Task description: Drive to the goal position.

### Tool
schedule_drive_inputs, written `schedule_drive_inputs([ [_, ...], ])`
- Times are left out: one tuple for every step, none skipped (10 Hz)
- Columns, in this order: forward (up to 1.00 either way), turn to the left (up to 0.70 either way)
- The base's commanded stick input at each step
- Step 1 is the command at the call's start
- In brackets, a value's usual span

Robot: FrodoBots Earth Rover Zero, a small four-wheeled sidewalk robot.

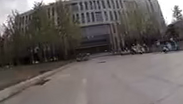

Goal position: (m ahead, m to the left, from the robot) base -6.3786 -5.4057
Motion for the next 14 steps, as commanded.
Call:
schedule_drive_inputs([
  [1.00,0.02],
  [1.00,0.02],
  [1.00,0.02],
  [1.00,0.02],
  [1.00,0.02],
  [1.00,0.02],
  [1.00,0.02],
  [1.00,0.02],
  [1.00,0.02],
  [1.00,0.02],
  [1.00,0.02],
  [1.00,0.02],
  [1.00,0.01],
  [1.00,-0.01],
])
